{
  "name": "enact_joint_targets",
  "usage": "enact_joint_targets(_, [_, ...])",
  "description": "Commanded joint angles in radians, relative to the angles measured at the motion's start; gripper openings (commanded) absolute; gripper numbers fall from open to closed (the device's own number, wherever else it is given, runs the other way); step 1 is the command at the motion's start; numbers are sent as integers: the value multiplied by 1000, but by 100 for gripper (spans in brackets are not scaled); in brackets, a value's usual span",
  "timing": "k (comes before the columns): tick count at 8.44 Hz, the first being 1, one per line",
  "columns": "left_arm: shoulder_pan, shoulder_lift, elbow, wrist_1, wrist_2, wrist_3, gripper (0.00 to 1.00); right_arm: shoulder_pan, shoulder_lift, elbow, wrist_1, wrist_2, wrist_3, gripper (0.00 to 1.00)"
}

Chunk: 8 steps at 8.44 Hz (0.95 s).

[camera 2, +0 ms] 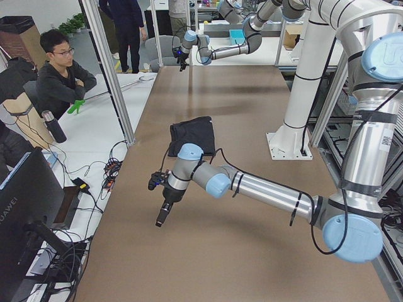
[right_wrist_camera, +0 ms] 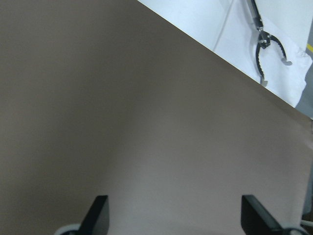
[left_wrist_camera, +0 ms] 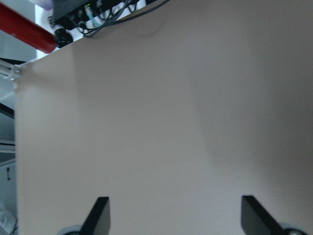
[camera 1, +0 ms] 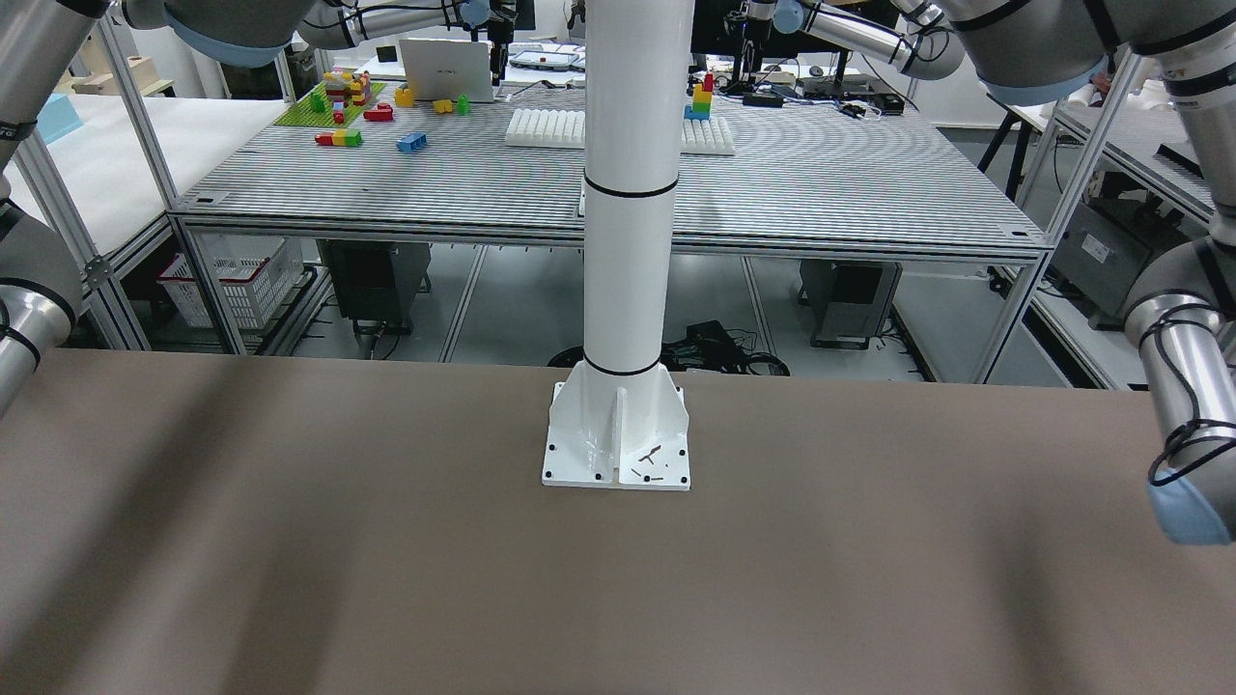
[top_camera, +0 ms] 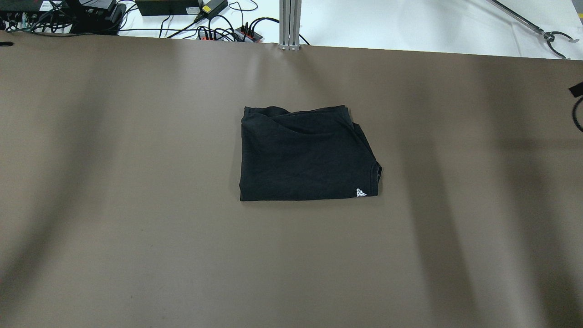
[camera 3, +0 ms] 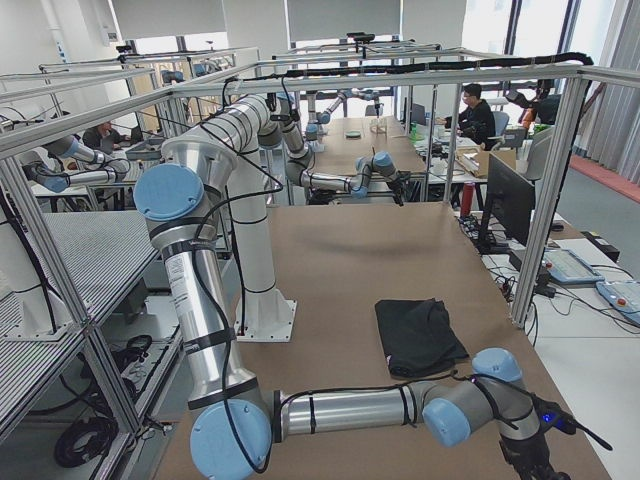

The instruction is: Fold clothes

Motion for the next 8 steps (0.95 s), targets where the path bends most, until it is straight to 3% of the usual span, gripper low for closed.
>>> enact_joint_targets(1, [-163, 126, -49, -3, -37, 277, 94, 87, -144, 88, 10, -10, -129, 95])
enact_joint_targets(4, [-289, 178, -41, -2, -65, 441, 94, 123, -243, 187, 7, -13, -129, 95])
enact_joint_targets(6, [-316, 249, -33, -44, -94, 442, 94, 124, -270, 224, -1, -13, -129, 95])
enact_joint_targets(8, [-321, 255, -42, -55, -90, 430, 94, 141, -275, 236, -3, -15, -129, 95])
